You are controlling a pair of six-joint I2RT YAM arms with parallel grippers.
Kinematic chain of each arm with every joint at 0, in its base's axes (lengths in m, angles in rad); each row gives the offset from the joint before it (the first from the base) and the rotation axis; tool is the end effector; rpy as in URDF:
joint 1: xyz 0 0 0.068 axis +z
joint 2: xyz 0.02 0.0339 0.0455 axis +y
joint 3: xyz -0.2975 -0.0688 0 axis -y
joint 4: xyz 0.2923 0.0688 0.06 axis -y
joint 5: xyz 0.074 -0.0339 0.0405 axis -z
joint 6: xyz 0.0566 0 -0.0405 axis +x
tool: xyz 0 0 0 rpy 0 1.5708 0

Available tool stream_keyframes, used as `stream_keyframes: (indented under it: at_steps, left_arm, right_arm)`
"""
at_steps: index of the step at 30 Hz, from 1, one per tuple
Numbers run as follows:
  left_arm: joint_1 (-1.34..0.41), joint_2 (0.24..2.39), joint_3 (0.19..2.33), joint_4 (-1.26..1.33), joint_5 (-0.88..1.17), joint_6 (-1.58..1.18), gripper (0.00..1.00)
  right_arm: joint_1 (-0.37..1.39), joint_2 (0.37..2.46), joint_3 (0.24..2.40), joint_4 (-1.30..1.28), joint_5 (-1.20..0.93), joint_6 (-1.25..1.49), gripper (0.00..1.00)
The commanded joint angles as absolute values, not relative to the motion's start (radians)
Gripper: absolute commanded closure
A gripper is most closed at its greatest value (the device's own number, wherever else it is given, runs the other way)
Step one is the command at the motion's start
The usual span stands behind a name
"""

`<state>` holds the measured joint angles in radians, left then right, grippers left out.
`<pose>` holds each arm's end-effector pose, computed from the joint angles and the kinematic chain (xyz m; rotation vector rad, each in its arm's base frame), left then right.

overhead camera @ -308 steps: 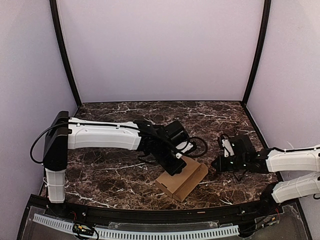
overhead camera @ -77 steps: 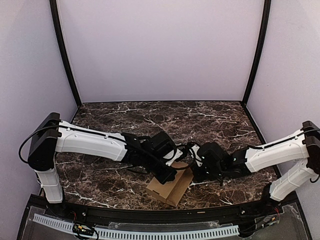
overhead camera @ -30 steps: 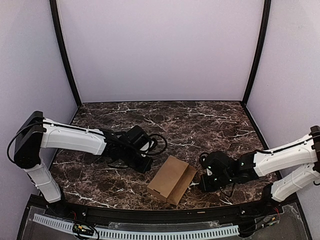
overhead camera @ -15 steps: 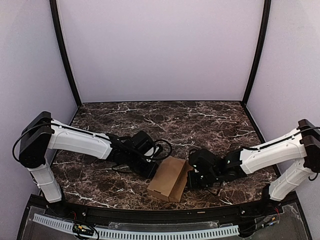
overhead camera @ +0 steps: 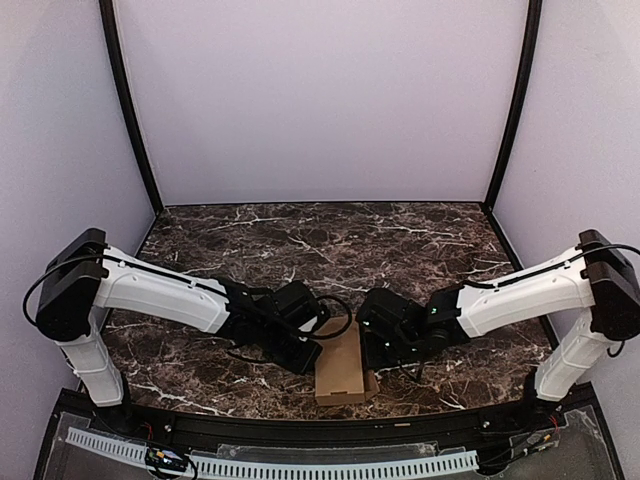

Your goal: Fold the paper box

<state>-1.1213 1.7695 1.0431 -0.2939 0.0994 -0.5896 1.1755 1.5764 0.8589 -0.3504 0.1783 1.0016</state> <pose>0.1710 -0.3674 0.1448 0.7664 2.6662 -0.6819 0.1417 0.3135 0.1504 -0.1733 2.7045 0.5043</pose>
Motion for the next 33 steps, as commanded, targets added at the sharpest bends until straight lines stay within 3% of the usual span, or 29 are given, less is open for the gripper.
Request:
stream_keyframes:
  at_steps: [1,16,33]
  left_arm:
    - [-1.143,1.782,1.093,-0.271,0.098,-0.603,0.99]
    - [-1.177,1.808,1.115,-0.217,0.096,-0.695,0.99]
    - [-1.165,1.681,1.05,-0.402,-0.142,-0.646,0.93]
  right_arm:
    - [1.196,1.641,0.937,-0.382,0.178,0.958,1.0]
    - [1.266,1.809,1.131,-0.443,0.205,0.928,1.0]
    - [1.227,1.582,0.861,-0.466,0.312,0.946,1.0]
